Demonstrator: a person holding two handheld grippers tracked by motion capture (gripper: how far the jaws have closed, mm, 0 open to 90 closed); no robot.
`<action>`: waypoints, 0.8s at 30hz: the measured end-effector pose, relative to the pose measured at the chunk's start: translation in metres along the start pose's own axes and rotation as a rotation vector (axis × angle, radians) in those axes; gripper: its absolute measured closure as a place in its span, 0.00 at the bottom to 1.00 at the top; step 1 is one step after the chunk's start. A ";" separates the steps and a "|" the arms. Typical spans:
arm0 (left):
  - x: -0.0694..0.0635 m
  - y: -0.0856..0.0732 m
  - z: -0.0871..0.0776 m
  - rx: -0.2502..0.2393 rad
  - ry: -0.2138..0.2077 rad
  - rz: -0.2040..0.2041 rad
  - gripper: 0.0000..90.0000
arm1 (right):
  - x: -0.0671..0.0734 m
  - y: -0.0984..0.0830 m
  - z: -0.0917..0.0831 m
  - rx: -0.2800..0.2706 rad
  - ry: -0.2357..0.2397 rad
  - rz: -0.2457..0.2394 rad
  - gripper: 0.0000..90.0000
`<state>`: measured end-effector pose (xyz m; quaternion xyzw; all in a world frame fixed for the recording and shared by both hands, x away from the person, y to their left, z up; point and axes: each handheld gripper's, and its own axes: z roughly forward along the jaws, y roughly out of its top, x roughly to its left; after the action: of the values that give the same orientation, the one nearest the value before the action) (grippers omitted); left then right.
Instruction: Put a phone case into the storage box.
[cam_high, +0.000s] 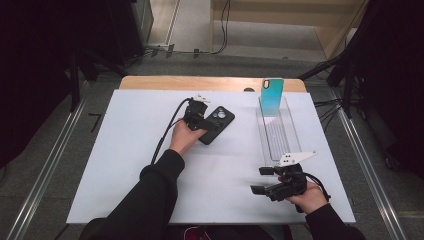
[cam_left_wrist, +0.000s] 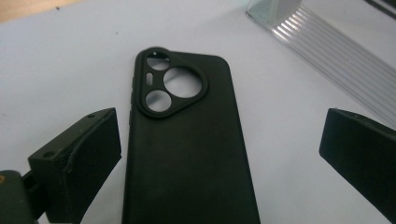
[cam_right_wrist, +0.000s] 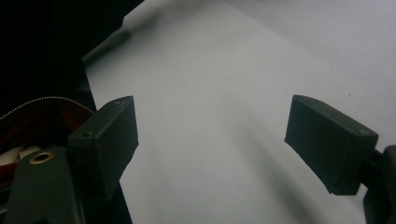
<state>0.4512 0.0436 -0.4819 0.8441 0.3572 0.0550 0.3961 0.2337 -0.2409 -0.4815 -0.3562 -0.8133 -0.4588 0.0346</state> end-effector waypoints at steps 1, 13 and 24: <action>0.000 -0.001 0.002 0.007 0.000 -0.004 0.00 | 0.000 0.000 0.000 0.001 0.002 0.002 0.17; 0.004 -0.012 0.018 0.052 0.022 0.001 0.00 | 0.001 0.000 0.001 0.006 0.006 -0.002 0.17; 0.000 -0.020 0.025 0.032 0.062 0.053 0.00 | 0.001 0.000 0.003 0.010 0.009 -0.004 0.17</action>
<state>0.4497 0.0367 -0.5125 0.8574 0.3476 0.0861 0.3697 0.2335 -0.2381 -0.4830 -0.3525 -0.8160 -0.4564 0.0391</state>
